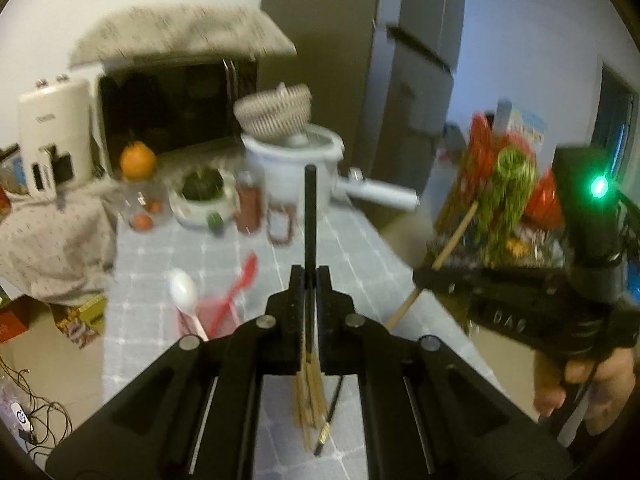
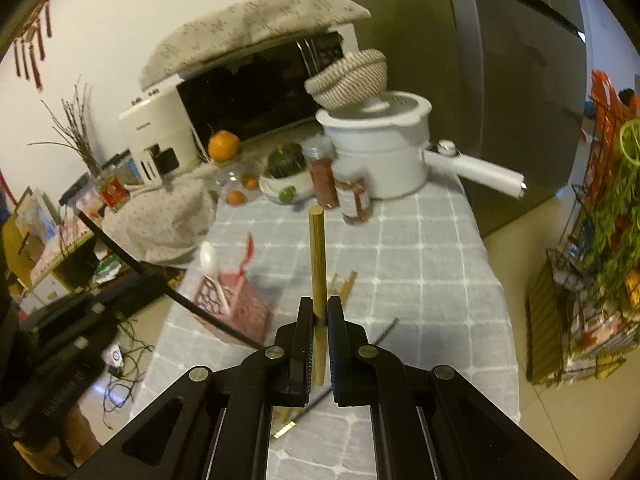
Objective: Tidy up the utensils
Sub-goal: 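Carry the black chopstick into the pink basket and open the left tool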
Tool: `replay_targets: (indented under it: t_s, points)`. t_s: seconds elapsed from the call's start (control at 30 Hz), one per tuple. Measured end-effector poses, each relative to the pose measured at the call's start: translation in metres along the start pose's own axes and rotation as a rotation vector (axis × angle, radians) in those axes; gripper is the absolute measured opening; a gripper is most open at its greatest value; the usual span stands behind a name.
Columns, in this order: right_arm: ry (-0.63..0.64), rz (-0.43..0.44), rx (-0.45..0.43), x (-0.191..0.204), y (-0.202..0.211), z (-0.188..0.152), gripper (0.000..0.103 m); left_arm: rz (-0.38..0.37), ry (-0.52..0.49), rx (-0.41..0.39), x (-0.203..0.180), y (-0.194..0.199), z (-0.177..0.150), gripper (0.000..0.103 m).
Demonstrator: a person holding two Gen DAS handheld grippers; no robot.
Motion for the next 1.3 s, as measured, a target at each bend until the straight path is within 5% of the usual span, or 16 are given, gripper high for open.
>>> replay_targets:
  t_s: [0.23, 0.43, 1.0, 1.3]
  points:
    - [0.008, 0.056, -0.064, 0.024, 0.009, 0.023, 0.006, 0.060, 0.057, -0.143, 0.033, 0.027, 0.023, 0.006]
    - [0.004, 0.088, -0.085, 0.037, 0.006, 0.031, 0.006, 0.133, 0.079, -0.188, 0.055, 0.027, 0.027, 0.006]
    - [-0.001, 0.124, -0.119, 0.052, 0.002, 0.038, 0.006, 0.226, 0.143, 0.025, 0.095, -0.034, 0.004, 0.006]
    - [-0.005, 0.156, -0.163, 0.061, 0.001, 0.046, 0.006, 0.175, 0.171, 0.101, 0.103, -0.066, -0.007, 0.006]
Point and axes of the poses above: each gripper's, at about its wrist camera, not at the fingertips, and y roughly against the way its jaws point, x to its left, z to its top, the point moved 4 cm from there along -y, roughly the way its jaws point, and after that the axes turned 4 degrees about y, right-handed, at the moved point
